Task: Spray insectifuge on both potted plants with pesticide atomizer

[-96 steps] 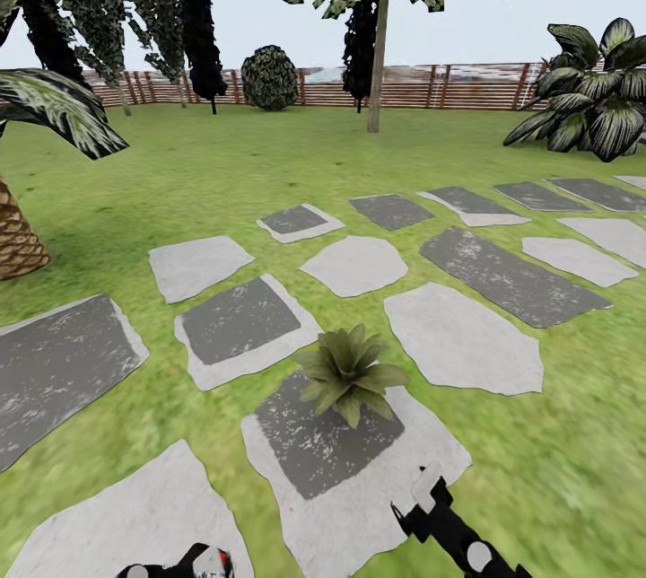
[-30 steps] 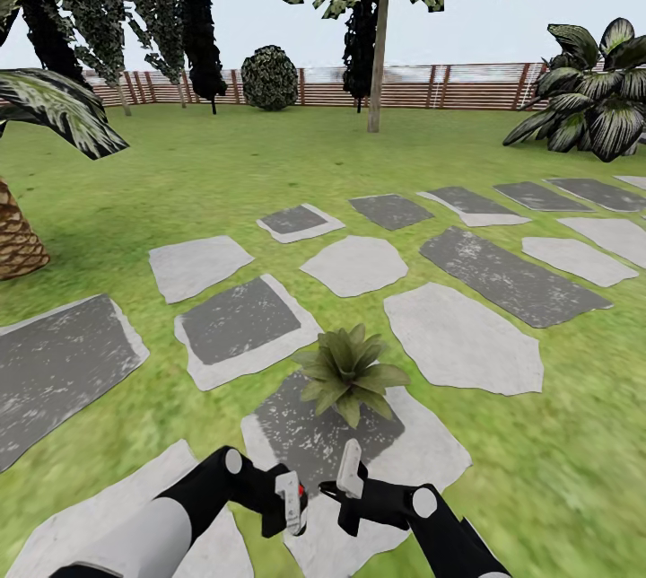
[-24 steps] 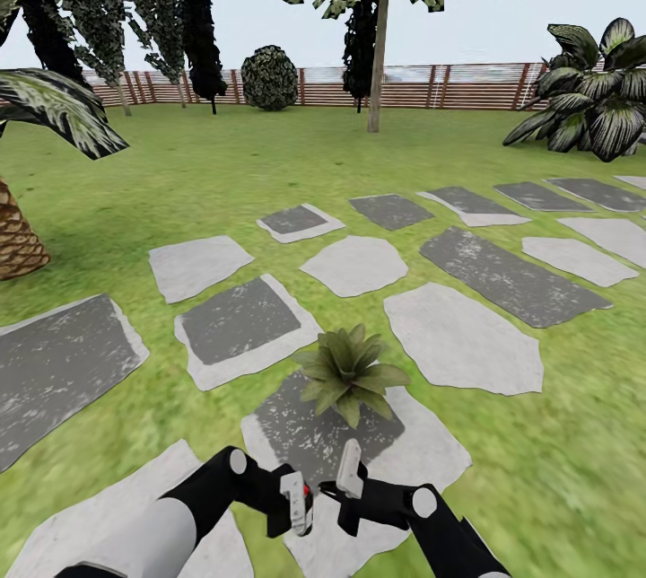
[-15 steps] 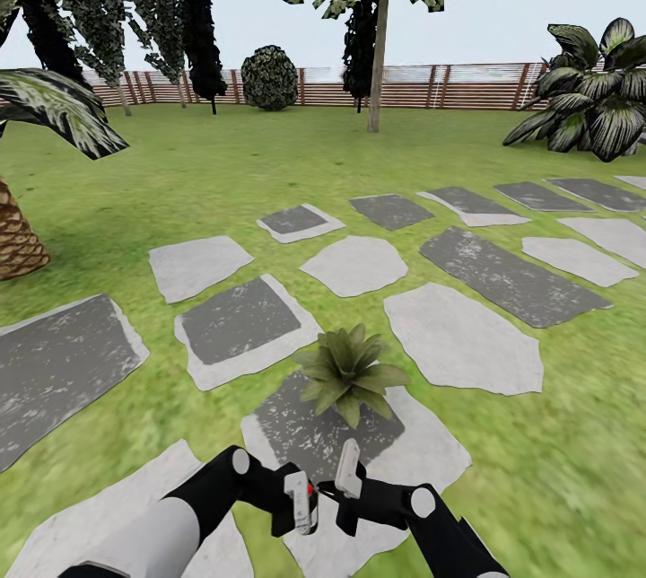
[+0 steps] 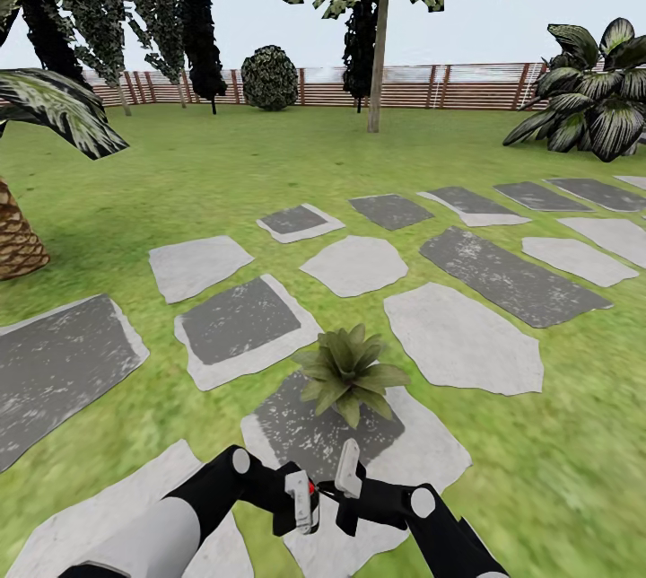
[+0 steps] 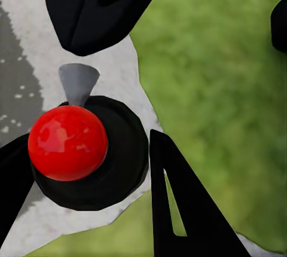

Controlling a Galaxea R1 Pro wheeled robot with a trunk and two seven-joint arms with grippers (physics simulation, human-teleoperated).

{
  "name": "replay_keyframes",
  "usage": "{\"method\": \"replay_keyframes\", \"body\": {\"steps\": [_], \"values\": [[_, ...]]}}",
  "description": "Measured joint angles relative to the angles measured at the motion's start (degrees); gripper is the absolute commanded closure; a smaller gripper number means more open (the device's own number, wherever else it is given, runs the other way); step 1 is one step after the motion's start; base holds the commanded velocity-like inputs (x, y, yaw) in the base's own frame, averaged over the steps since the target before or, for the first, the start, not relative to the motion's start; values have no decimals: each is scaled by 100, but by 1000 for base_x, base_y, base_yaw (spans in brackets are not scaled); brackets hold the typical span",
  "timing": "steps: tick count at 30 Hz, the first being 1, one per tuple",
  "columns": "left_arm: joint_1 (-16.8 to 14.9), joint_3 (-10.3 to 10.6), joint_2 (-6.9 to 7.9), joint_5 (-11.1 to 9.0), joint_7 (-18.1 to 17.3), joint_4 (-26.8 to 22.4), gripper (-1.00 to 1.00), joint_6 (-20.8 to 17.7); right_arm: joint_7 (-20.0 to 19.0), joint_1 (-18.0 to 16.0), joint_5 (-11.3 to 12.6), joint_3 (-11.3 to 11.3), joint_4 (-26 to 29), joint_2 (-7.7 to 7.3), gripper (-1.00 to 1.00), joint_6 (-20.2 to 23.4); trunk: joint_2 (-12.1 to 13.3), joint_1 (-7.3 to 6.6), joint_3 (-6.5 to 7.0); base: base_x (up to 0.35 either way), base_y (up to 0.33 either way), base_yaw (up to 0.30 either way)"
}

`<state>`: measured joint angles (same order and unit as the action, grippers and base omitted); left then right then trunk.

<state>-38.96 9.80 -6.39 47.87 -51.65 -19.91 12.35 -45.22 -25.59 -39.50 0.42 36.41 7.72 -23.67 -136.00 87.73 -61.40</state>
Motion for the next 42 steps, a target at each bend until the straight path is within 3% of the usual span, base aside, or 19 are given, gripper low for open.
{"method": "replay_keyframes", "body": {"steps": [4, 19, 21, 27, 28, 32, 35, 37, 39, 42], "values": [[3, 22, 12, -406, -8, 24, 100, 59, 0, -1, 1, 0, 0, 0, 100, 0, 0, 0, 0, 0, 0, 0], [3, 43, 80, -442, -7, 57, 100, 206, 0, 1, 1, 0, 0, 0, 100, 0, 0, 0, 0, 0, 0, 0], [28, 54, 209, -403, -7, 58, 100, 205, 0, 1, 1, 0, 0, 0, 100, 0, 0, 0, 0, 0, 0, 0], [59, 79, 929, -368, -4, 63, 100, 212, 1, 1, -8, 0, -1, 0, 100, -1, 0, 0, 0, 0, 0, 0], [62, 81, 1069, -364, -4, 63, 100, 214, 1, 1, -7, 0, 0, 0, -100, -1, 0, 0, 0, 0, 0, 0], [68, 77, 1448, -434, -2, 66, 100, 226, 7, 2, -27, -6, -6, -14, -100, 1, 0, 0, 0, 0, 0, 0], [73, 38, 1551, -455, 161, 61, 100, 217, 35, 2, -30, -25, -20, -47, -100, 9, 0, 0, 0, 0, 0, 0], [73, -54, 1568, -569, 586, 60, 100, 208, 170, 3, -32, -43, -46, -73, -100, 7, 0, 0, 0, 0, 0, 0], [73, -249, 1563, -824, 1098, 63, 100, 203, 674, 4, -31, -48, -145, -206, -100, 11, 0, 0, 0, 0, 0, 0], [74, -577, 1531, -1279, 1583, 67, 100, 190, 1864, 5, -24, -50, -989, -564, -100, -8, 0, 0, 0, 0, 0, 0]]}}
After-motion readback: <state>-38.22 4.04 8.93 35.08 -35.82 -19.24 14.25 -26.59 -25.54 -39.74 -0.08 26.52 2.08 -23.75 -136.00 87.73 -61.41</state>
